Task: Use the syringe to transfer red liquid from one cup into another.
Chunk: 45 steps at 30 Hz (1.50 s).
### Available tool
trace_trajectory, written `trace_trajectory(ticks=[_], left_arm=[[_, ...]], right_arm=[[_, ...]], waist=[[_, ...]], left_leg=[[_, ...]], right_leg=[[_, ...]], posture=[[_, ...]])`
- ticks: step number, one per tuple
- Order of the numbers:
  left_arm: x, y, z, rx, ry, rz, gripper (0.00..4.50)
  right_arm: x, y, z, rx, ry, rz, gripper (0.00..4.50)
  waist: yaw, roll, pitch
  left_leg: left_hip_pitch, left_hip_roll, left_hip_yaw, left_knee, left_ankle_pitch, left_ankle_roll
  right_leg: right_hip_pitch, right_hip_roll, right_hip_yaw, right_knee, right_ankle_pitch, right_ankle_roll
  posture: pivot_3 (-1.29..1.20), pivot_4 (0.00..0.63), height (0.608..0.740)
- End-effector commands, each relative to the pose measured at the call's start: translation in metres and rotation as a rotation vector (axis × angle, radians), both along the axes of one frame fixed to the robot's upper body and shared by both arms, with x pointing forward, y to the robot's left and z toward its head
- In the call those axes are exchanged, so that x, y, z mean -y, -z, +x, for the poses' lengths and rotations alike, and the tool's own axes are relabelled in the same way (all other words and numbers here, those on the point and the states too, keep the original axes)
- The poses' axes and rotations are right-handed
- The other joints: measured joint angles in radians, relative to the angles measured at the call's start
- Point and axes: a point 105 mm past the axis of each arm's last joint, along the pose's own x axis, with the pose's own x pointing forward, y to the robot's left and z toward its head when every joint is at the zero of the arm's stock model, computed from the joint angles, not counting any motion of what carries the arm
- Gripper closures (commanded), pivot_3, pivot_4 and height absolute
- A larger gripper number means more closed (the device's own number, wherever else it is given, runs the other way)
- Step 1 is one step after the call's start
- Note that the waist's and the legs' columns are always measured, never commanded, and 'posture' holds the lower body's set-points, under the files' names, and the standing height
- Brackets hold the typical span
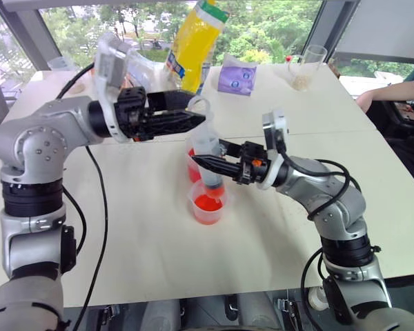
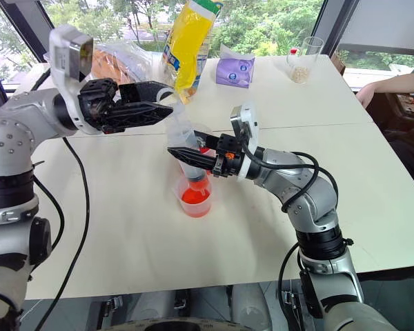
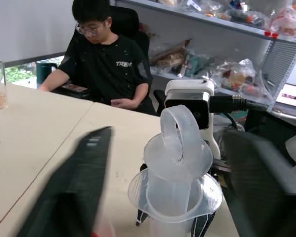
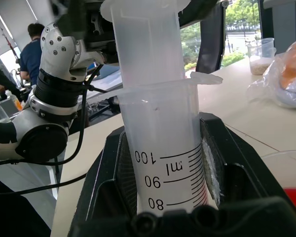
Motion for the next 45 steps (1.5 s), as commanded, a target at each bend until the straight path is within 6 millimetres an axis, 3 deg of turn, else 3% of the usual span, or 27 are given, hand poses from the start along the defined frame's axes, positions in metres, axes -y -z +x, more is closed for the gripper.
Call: trace_trajectory(ticks=[1,3,4,12,25,43,45], left_arm=[[0.002,-0.009,-0.009,0.043,0.040,-0.007,3.27],[0.002,-0.010,-0.009,0.043,0.044,-0.007,4.23],[0.002,-0.010,-0.010,0.043,0.047,-0.006,4.48],[0.004,-0.004,-0.010,0.037,0.073,0.021,4.48],[0.013,0.037,-0.014,0.028,0.142,0.175,4.48],[0.016,0.049,-0.017,0.014,0.169,0.192,4.48],[0.014,0.045,-0.014,0.004,0.150,0.176,3.66]], right_arm=[[-0.003,-0.011,-0.004,0.050,-0.015,0.017,3.11],[-0.003,-0.011,-0.004,0.049,-0.016,0.016,3.11],[-0.003,-0.011,-0.004,0.049,-0.016,0.016,3.11],[-0.004,-0.015,-0.006,0.056,-0.029,0.022,3.11],[-0.001,-0.045,-0.004,0.118,-0.018,0.075,3.11],[0.001,-0.064,-0.001,0.112,-0.004,0.147,3.11],[0.000,-0.061,-0.002,0.096,-0.008,0.143,3.11]], waist=[[0.000,0.000,0.000],[0.000,0.000,0.000],[0.000,0.000,0.000],[0.000,0.000,0.000],[0.000,0.000,0.000],[0.000,0.000,0.000],[0.000,0.000,0.000]], left_leg=[[0.000,0.000,0.000,0.000,0.000,0.000],[0.000,0.000,0.000,0.000,0.000,0.000],[0.000,0.000,0.000,0.000,0.000,0.000],[0.000,0.000,0.000,0.000,0.000,0.000],[0.000,0.000,0.000,0.000,0.000,0.000],[0.000,0.000,0.000,0.000,0.000,0.000],[0.000,0.000,0.000,0.000,0.000,0.000]], right_leg=[[0.000,0.000,0.000,0.000,0.000,0.000],[0.000,0.000,0.000,0.000,0.000,0.000],[0.000,0.000,0.000,0.000,0.000,0.000],[0.000,0.000,0.000,0.000,0.000,0.000],[0.000,0.000,0.000,0.000,0.000,0.000],[0.000,0.000,0.000,0.000,0.000,0.000],[0.000,0.000,0.000,0.000,0.000,0.000]], posture=[[0.00,0.150,0.740],[0.00,0.150,0.740],[0.00,0.150,0.740],[0.00,0.150,0.740],[0.00,0.150,0.740],[0.00,0.150,0.740],[0.00,0.150,0.740]])
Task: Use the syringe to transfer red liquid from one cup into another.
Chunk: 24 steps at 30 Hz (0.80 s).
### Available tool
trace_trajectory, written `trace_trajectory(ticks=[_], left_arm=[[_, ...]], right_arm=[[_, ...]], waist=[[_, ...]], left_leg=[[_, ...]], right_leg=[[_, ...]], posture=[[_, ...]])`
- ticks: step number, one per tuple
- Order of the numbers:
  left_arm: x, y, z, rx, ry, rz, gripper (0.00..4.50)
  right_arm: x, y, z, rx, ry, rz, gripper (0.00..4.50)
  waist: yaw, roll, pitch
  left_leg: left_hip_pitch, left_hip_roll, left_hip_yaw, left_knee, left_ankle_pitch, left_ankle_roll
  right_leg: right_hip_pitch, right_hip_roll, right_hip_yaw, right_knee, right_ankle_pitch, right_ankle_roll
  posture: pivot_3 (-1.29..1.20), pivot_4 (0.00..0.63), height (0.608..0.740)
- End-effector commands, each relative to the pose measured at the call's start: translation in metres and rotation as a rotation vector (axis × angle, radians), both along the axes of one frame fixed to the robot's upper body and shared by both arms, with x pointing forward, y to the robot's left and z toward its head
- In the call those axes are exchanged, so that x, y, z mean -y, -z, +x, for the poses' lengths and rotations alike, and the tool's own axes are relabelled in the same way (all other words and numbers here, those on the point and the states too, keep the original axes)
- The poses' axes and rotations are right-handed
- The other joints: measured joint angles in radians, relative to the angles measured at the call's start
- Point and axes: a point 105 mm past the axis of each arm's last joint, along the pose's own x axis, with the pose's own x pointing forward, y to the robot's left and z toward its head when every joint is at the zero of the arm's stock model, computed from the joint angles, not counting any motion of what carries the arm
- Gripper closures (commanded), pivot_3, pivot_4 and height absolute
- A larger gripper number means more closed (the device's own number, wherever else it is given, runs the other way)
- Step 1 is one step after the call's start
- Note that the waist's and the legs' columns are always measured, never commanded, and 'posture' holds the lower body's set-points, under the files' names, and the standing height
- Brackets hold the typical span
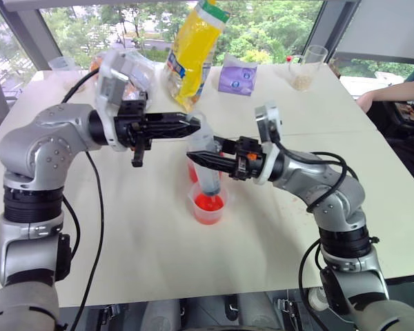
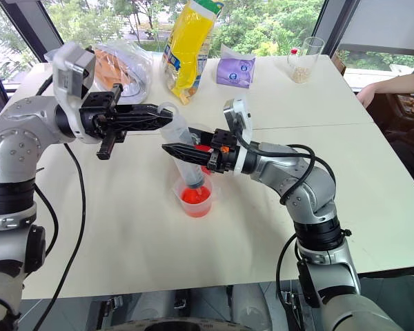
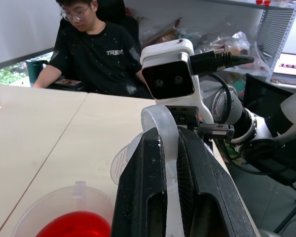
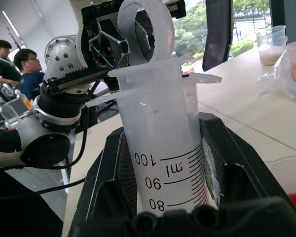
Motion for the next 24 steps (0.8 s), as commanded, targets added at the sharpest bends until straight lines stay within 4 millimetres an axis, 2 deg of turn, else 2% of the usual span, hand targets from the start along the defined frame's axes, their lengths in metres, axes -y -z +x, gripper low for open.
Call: trace_trajectory(ticks=[1,4,7,8,16,22,24], left_arm=[[0.015,0.021,-0.008,-0.087,0.082,0.077,3.35],[0.012,0.011,-0.003,-0.066,0.048,0.046,1.97],[0.008,0.001,0.001,-0.045,0.023,0.015,0.32],[0.007,-0.003,0.002,-0.038,0.013,-0.002,0.03],[-0.024,-0.032,0.008,0.017,-0.114,-0.090,0.03],[-0.043,-0.029,0.000,0.018,-0.171,-0.067,0.03],[-0.047,-0.023,-0.002,0.013,-0.191,-0.048,0.03]], right_arm=[[0.008,-0.049,-0.006,0.144,0.019,0.146,3.11],[0.004,-0.036,-0.008,0.091,0.002,0.124,3.11],[0.000,-0.028,-0.011,0.053,-0.016,0.112,3.11],[0.000,-0.026,-0.012,0.044,-0.021,0.109,3.11],[0.001,-0.022,-0.011,0.015,-0.014,0.107,3.11],[0.005,-0.027,-0.007,0.001,-0.004,0.107,3.11],[0.011,-0.042,-0.003,-0.009,0.006,0.139,3.11]], waist=[[0.001,0.000,0.000],[0.001,0.000,0.000],[0.000,0.000,0.000],[0.000,0.000,0.000],[-0.002,0.000,0.000],[-0.002,0.000,0.000],[-0.001,0.000,0.000]], left_leg=[[0.000,0.000,0.000,0.000,0.000,0.000],[0.000,0.000,0.000,0.000,0.000,0.000],[0.000,0.000,0.000,0.000,0.000,0.000],[0.000,0.000,0.000,0.000,0.000,0.000],[0.000,0.000,0.000,0.000,0.000,0.000],[0.000,0.000,0.000,0.000,0.000,0.000],[0.000,0.001,0.000,0.000,0.000,0.000]], right_leg=[[0.000,0.000,0.000,0.000,0.000,0.000],[0.000,0.000,0.000,0.000,0.000,0.000],[0.000,0.000,0.000,0.000,0.000,0.000],[0.000,0.000,0.000,0.000,0.000,0.000],[0.000,0.000,0.000,0.000,0.000,0.000],[0.000,0.000,0.000,0.000,0.000,0.000],[0.000,0.000,0.000,0.000,0.000,0.000]], posture=[[0.00,0.150,0.740],[0.00,0.150,0.740],[0.00,0.150,0.740],[0.00,0.150,0.740],[0.00,0.150,0.740],[0.00,0.150,0.740],[0.00,0.150,0.740]])
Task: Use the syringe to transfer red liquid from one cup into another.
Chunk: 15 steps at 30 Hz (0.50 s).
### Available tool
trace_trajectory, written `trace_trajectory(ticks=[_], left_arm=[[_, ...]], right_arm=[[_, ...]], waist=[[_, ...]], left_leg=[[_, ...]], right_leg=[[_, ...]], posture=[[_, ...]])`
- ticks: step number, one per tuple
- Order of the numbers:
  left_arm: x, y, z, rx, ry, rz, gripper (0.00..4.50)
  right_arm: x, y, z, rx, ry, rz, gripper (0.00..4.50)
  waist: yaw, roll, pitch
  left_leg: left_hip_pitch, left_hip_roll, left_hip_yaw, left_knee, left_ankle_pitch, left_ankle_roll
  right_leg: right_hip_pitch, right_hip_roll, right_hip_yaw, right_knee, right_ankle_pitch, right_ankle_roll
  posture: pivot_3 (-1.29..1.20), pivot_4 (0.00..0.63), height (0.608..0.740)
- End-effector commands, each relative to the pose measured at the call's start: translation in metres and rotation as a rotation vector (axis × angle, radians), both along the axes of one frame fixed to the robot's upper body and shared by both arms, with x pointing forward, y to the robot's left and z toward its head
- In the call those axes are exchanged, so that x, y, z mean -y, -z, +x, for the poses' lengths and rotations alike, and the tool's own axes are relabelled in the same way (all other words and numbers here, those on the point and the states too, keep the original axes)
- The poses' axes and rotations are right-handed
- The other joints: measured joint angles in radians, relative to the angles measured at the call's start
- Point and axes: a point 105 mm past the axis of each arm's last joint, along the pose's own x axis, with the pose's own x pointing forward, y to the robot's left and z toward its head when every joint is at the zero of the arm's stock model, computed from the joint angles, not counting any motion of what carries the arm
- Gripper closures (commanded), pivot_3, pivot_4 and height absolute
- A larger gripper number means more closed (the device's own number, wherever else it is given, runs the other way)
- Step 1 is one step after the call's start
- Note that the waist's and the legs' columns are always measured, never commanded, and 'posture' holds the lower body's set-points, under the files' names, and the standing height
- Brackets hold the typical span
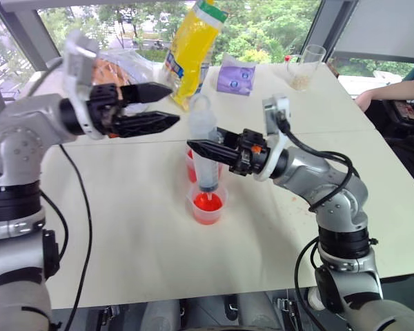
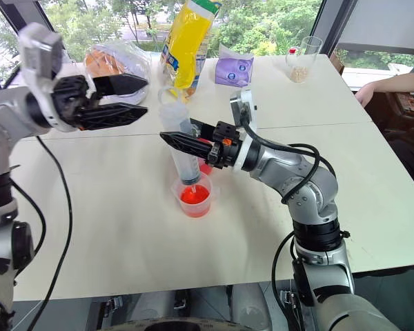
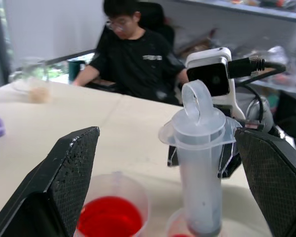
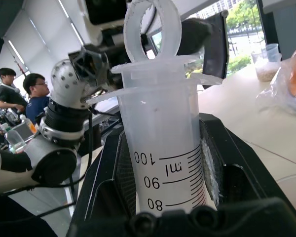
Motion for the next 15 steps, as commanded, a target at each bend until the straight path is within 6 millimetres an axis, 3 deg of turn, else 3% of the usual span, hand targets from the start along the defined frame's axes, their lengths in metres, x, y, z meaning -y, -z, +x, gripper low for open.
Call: trace_trajectory(ticks=[1,4,8,10,15], left_arm=[[-0.004,-0.001,-0.011,0.024,-0.006,0.013,0.03],[-0.004,0.009,-0.013,0.013,-0.022,0.032,0.03],[-0.001,0.021,-0.016,0.009,-0.025,0.052,0.03],[0.000,0.028,-0.017,0.007,-0.029,0.059,0.03],[0.003,0.037,-0.020,0.003,-0.034,0.063,0.03]], right_arm=[[0.012,-0.045,0.004,0.025,0.015,0.102,3.11],[0.029,-0.070,0.026,-0.036,0.120,0.117,3.11],[0.058,-0.069,0.061,-0.182,0.315,-0.011,3.11],[0.077,-0.050,0.078,-0.331,0.425,-0.153,3.11],[0.114,0.003,0.097,-0.556,0.625,-0.388,3.11]], waist=[[0.001,0.000,0.000],[0.002,0.000,0.000],[0.002,0.000,0.000],[0.002,0.000,0.000],[0.000,0.000,0.000]], left_leg=[[0.000,0.000,0.000,0.000,0.000,0.000],[0.000,0.001,0.000,0.000,0.000,0.000],[0.000,0.000,0.000,0.000,0.000,0.000],[0.000,0.000,0.001,0.000,0.000,0.001],[-0.001,0.000,0.001,-0.001,-0.001,0.001]], right_leg=[[0.000,0.000,0.000,0.000,0.000,0.000],[0.000,-0.001,0.000,0.000,0.000,0.000],[0.000,-0.001,0.000,-0.001,0.000,0.000],[0.000,-0.001,0.000,-0.001,0.000,0.000],[-0.001,-0.001,0.001,-0.001,0.000,-0.001]], posture=[[0.00,0.150,0.740],[0.00,0.150,0.740],[0.00,0.150,0.740],[0.00,0.150,0.740],[0.00,0.150,0.740]])
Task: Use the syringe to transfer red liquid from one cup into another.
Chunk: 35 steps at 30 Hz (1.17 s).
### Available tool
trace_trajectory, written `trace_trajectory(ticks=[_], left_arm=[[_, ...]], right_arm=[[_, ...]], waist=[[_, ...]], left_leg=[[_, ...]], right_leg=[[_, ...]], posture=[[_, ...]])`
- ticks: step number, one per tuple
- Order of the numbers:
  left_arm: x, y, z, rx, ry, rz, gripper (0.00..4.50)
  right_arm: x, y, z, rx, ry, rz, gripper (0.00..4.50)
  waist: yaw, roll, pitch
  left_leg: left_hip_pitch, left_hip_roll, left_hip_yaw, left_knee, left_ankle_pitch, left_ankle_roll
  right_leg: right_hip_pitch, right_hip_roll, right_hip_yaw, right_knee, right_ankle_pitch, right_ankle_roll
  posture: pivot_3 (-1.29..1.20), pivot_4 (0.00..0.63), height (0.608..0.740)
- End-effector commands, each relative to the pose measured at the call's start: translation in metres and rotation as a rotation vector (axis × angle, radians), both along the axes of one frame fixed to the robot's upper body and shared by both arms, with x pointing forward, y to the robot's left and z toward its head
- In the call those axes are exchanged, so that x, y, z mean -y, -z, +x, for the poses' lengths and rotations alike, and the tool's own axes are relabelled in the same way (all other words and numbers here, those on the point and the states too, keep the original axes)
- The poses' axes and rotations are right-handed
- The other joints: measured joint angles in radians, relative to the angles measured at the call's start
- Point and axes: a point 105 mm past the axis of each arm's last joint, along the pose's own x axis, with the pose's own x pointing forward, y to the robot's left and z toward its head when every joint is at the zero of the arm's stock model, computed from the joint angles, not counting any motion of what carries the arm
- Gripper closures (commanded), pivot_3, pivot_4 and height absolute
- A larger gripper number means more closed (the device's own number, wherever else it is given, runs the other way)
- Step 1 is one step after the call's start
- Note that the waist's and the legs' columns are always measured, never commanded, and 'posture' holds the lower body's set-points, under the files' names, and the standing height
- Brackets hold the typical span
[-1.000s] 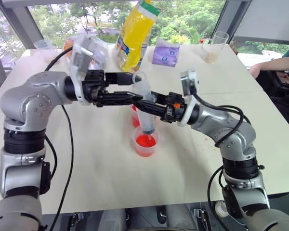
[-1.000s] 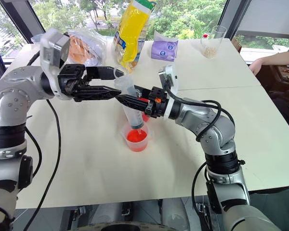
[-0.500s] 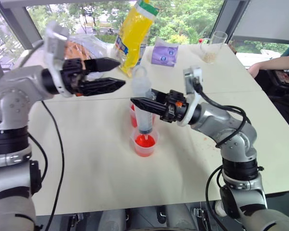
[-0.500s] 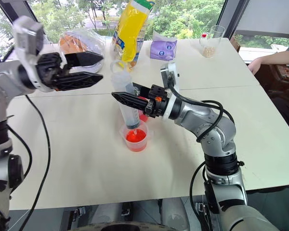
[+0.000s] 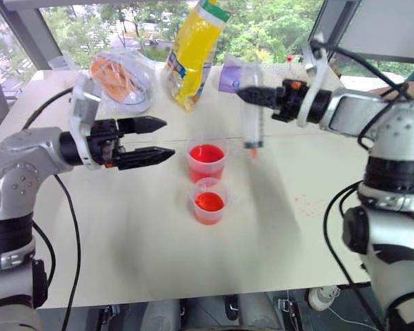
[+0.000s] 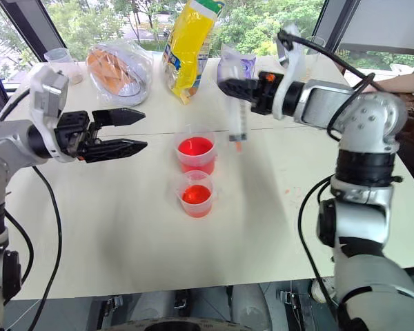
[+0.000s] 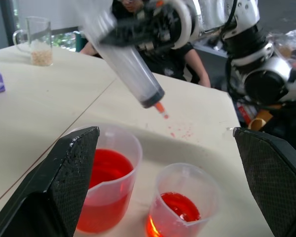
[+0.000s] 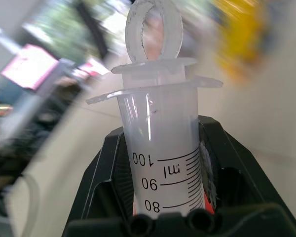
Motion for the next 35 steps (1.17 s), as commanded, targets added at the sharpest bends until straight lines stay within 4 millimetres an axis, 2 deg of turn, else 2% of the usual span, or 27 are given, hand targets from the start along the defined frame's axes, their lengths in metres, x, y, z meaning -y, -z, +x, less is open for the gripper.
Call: trace_trajectory(ticks=[1,3,5,12,14,15,18,19,24,28,29,31,35], left_arm=[[0.004,-0.007,-0.005,0.070,0.009,0.006,0.03],[0.005,-0.005,-0.006,0.074,0.008,0.009,0.03],[0.006,-0.005,-0.006,0.074,0.008,0.007,0.03],[0.007,-0.006,-0.008,0.078,-0.005,0.004,0.03],[0.007,-0.004,-0.010,0.075,-0.012,0.012,0.00],[0.007,-0.002,-0.011,0.071,-0.015,0.018,0.00],[0.006,0.000,-0.014,0.060,-0.015,0.027,0.00],[0.006,0.001,-0.016,0.052,-0.009,0.026,0.00],[0.005,0.004,-0.022,0.036,0.002,0.048,0.00],[-0.002,0.006,-0.024,0.035,-0.027,0.074,0.00],[-0.004,0.005,-0.025,0.034,-0.033,0.075,0.00],[-0.008,0.005,-0.027,0.037,-0.051,0.088,0.00],[-0.014,0.002,-0.026,0.039,-0.077,0.094,0.00]], right_arm=[[0.019,0.030,0.006,-0.119,0.092,-0.139,3.11],[0.029,0.056,0.007,-0.203,0.127,-0.199,3.11],[0.034,0.072,0.008,-0.254,0.145,-0.234,3.11],[0.050,0.111,0.010,-0.349,0.213,-0.345,3.11],[0.053,0.115,0.011,-0.358,0.223,-0.348,2.10],[0.052,0.114,0.012,-0.353,0.220,-0.345,1.79],[0.048,0.104,0.011,-0.325,0.195,-0.338,0.21],[0.047,0.099,0.010,-0.305,0.185,-0.346,0.07],[0.057,0.076,0.007,-0.168,0.163,-0.460,0.07],[0.056,0.039,-0.008,0.006,0.055,-0.475,0.07],[0.051,0.031,-0.015,0.051,0.000,-0.459,0.07],[0.037,0.017,-0.040,0.151,-0.167,-0.461,0.07],[0.024,0.008,-0.070,0.213,-0.341,-0.442,0.07]], waist=[[-0.002,0.000,0.000],[-0.003,0.000,0.000],[-0.002,0.000,0.000],[-0.002,0.000,0.000],[-0.002,0.000,0.000],[-0.002,0.000,0.000],[-0.002,0.000,0.000],[-0.002,0.000,0.000],[0.001,0.000,0.000],[0.001,0.000,0.000],[0.001,0.000,0.000],[0.001,0.000,0.000],[-0.001,0.000,0.000]], left_leg=[[0.000,0.000,0.000,0.000,0.000,0.000],[0.000,0.000,0.000,0.000,0.000,0.000],[0.000,0.000,0.000,0.000,0.000,0.000],[-0.001,0.000,0.000,0.000,0.000,0.000],[-0.001,0.000,0.000,0.000,0.000,0.000],[-0.001,0.000,0.000,0.000,0.000,0.000],[-0.001,0.000,0.000,0.000,0.000,0.000],[-0.001,0.000,0.000,0.000,0.000,0.000],[-0.001,0.000,-0.001,0.000,0.000,0.000],[-0.001,0.000,0.000,0.000,0.000,0.000],[-0.001,0.000,0.000,0.000,0.000,0.000],[-0.001,0.000,0.000,0.000,0.000,0.000],[0.000,0.001,0.000,0.000,0.000,0.000]], right_leg=[[0.000,0.000,0.000,0.000,0.000,0.000],[-0.001,0.001,0.000,0.000,0.000,0.000],[-0.001,0.001,0.000,0.000,0.000,0.000],[-0.001,0.000,0.000,0.000,0.000,0.000],[-0.001,0.000,0.000,0.000,0.000,0.000],[-0.001,0.001,0.000,0.000,0.000,0.000],[-0.001,0.001,0.000,0.000,0.000,0.000],[0.000,0.001,0.000,0.000,0.000,0.000],[-0.001,0.000,0.000,0.000,0.000,0.000],[-0.001,0.000,0.000,-0.001,0.000,0.000],[-0.001,0.000,0.000,-0.001,0.000,0.000],[-0.001,0.001,0.000,-0.001,0.000,0.000],[-0.001,0.001,0.000,-0.001,0.000,0.001]], posture=[[0.00,0.150,0.740],[0.00,0.150,0.740],[0.00,0.150,0.740],[0.00,0.150,0.740],[0.00,0.150,0.740],[0.00,0.150,0.740],[0.00,0.150,0.740],[0.00,0.150,0.740],[0.00,0.150,0.740],[0.00,0.150,0.740],[0.00,0.150,0.740],[0.00,0.150,0.740],[0.00,0.150,0.740]])
